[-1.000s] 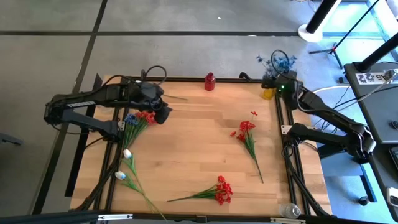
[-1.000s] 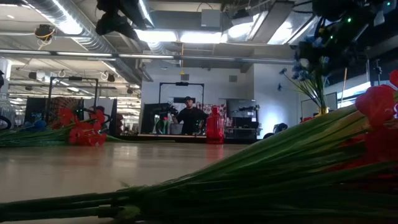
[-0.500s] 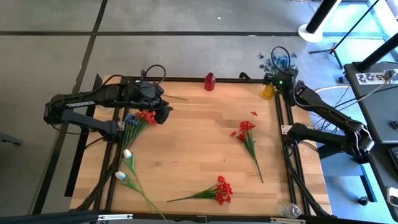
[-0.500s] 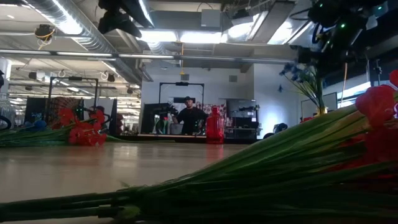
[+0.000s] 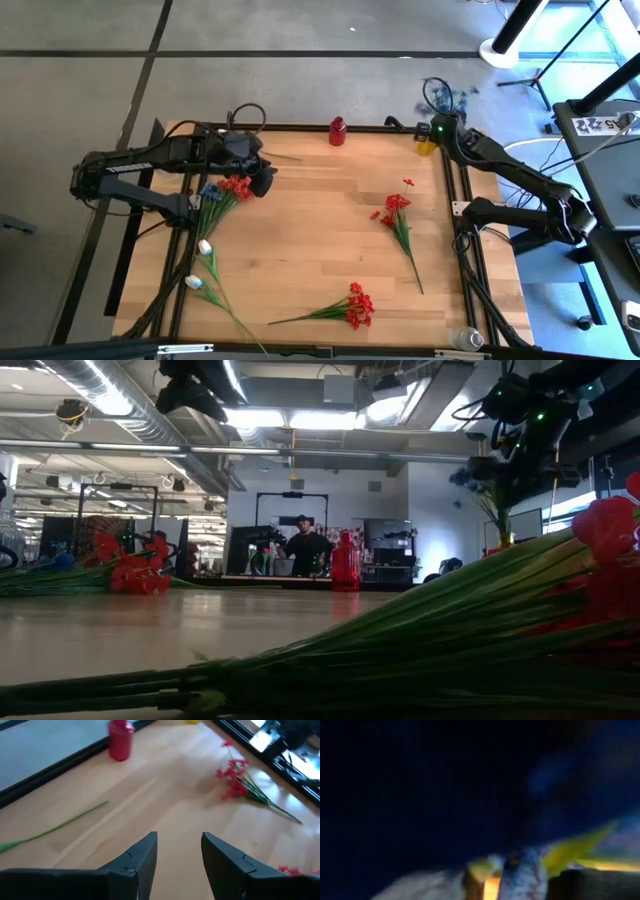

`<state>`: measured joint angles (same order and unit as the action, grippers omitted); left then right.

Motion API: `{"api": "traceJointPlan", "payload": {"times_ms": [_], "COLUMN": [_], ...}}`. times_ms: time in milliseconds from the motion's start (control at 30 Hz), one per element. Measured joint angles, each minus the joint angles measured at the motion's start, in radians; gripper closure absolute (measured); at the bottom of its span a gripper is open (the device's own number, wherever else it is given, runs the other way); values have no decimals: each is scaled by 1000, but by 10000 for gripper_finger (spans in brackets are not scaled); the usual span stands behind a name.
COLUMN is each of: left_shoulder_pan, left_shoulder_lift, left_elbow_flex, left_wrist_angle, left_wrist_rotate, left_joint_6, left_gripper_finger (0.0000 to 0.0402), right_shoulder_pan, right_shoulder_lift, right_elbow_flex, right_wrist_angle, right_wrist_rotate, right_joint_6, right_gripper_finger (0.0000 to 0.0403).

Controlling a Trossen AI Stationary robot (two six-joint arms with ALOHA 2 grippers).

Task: Sort flowers into vase by color
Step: Put the right blue flowers into the yellow vase, then put the blue flowers into the yellow vase

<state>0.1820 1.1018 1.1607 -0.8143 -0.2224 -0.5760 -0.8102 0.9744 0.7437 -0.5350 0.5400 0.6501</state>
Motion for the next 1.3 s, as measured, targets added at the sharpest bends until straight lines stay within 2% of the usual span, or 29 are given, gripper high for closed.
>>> {"api": "traceJointPlan", "payload": {"times_ms": [100,233,400,533,667,867,933,1100,1300], "left_shoulder_pan": [52,139,194,189,101,-108,-144,-54,109], "left_shoulder_lift": [14,41,77,85,83,90,95,154,260], "left_elbow_flex": [0,-43,-121,-177,-180,-133,-131,-157,-292], "left_wrist_angle": [-7,3,16,71,-8,-334,-449,-636,-609], "left_wrist_rotate": [-5,-13,-56,-65,-12,48,72,143,237], "left_joint_6": [-51,-161,-233,-237,-277,-461,-518,-514,-410], "left_gripper_finger": [238,220,216,215,222,227,227,227,227], "right_shoulder_pan": [1,31,104,168,240,333,360,404,407], "right_shoulder_lift": [-42,-108,-191,-246,-291,-353,-364,-365,-364], "right_elbow_flex": [0,0,0,0,0,0,0,0,0], "right_wrist_angle": [-35,-89,-125,-117,-101,-90,-90,-90,-91], "right_wrist_rotate": [-37,-36,0,6,6,13,28,52,6], "right_joint_6": [0,1,0,0,0,-11,-22,-36,-78], "right_gripper_finger": [273,201,151,144,144,143,143,143,143]}}
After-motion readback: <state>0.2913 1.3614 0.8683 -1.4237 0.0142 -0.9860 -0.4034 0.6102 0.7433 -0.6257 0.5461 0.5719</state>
